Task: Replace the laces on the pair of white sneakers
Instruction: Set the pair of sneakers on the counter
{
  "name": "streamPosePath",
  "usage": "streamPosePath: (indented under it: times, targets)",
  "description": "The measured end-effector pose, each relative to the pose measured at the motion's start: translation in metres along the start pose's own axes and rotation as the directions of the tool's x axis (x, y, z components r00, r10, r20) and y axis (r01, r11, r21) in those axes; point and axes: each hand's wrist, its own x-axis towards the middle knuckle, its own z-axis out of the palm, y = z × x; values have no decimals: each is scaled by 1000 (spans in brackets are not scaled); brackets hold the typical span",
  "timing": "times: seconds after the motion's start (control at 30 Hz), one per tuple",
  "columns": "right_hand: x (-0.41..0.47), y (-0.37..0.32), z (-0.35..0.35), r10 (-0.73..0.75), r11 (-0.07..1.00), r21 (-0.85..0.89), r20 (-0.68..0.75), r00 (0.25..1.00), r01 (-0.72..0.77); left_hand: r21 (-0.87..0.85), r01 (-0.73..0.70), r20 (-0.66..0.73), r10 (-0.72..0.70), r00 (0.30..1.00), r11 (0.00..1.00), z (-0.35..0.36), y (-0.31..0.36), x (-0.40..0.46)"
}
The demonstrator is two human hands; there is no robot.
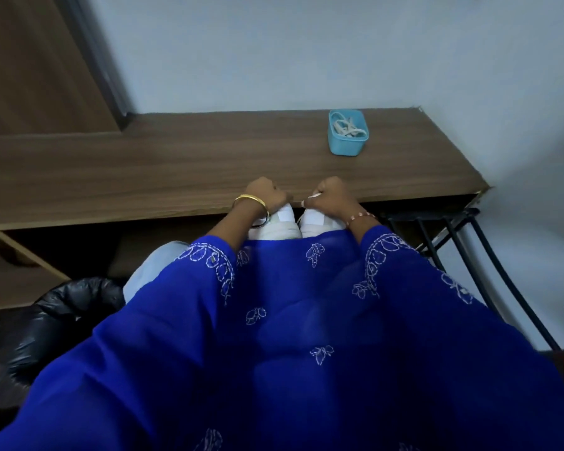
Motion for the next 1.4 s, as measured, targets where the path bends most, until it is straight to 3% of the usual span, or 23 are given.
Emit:
streamPosePath:
  times: [0.23,0.37,0.7,1.0,1.4]
  targets:
    - [-16,-35,-31,-116,986,-135,-124,985,99,112,-156,-56,163,985,981,-33,38,-30]
    - [-21,-51,-46,-109,993,-59,-157,982,101,163,-160,-98,177,979,974,-57,48,-39]
    - [-22,-109,-80,-177,978,-139,-173,969,154,99,-192,-188,208,960,976,-114,61,-47]
    - [-19,-158,-114,-284,952,-186,-246,927,242,179,-252,-276,294,915,951,-160,94,-53]
    - [30,-150,-78,-361,932,-164,-303,882,324,196,-245,-454,310,835,949,-154,60,1]
